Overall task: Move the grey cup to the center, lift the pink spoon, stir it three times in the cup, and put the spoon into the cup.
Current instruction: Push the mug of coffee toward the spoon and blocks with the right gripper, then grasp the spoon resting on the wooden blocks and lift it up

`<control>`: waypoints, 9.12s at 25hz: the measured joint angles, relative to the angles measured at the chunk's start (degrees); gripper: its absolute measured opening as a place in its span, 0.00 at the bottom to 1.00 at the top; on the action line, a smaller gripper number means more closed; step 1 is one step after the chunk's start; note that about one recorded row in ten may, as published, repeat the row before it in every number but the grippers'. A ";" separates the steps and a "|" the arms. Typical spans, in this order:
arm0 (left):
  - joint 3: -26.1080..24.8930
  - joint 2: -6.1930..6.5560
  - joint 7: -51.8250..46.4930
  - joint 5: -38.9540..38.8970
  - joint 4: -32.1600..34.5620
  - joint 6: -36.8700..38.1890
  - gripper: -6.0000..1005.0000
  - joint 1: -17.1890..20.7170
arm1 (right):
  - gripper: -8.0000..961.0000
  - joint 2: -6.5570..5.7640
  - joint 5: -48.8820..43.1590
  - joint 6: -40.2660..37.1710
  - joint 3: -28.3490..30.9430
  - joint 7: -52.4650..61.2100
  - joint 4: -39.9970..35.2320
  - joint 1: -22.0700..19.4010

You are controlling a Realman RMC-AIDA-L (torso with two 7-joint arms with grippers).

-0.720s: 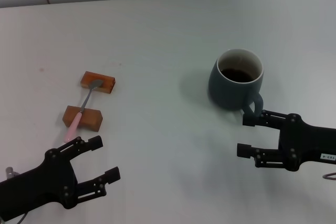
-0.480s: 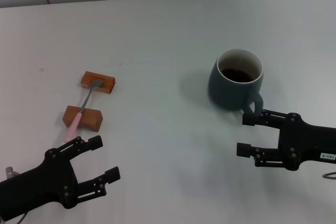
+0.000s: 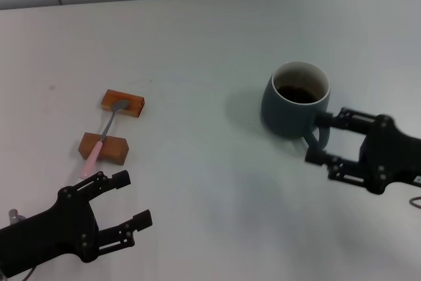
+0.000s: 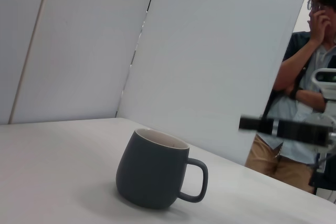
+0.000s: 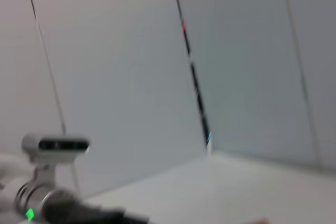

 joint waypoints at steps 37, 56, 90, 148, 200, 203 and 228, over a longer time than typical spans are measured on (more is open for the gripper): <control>0.20 -0.01 0.75 0.00 -1.45 0.27 0.86 -0.31 | 0.01 0.20 31.63 36.24 3.32 -51.43 31.28 2.60; 0.15 -0.01 0.69 0.00 -1.44 0.74 0.86 -0.31 | 0.02 0.23 26.54 38.32 3.44 -51.72 37.97 8.65; -0.25 0.02 2.25 -0.18 -1.40 -0.45 0.86 -1.30 | 0.08 -0.25 6.07 8.57 12.35 -36.37 28.53 -4.72; -17.41 0.16 -20.86 -13.63 -20.85 -11.00 0.86 8.97 | 0.88 -0.13 2.66 19.92 4.95 -24.37 22.52 -1.42; -18.00 -0.06 -27.30 -13.55 -26.86 -19.79 0.86 6.26 | 0.88 -0.26 2.56 20.50 2.71 -24.44 20.03 -1.04; -18.00 -0.07 -27.54 -13.55 -26.86 -19.85 0.86 5.99 | 0.88 -0.27 2.56 20.53 2.71 -24.42 20.04 -1.04; -18.08 -0.10 -28.50 -13.56 -28.12 -21.20 0.78 5.18 | 0.88 -0.30 2.56 20.65 2.70 -24.38 19.53 -0.97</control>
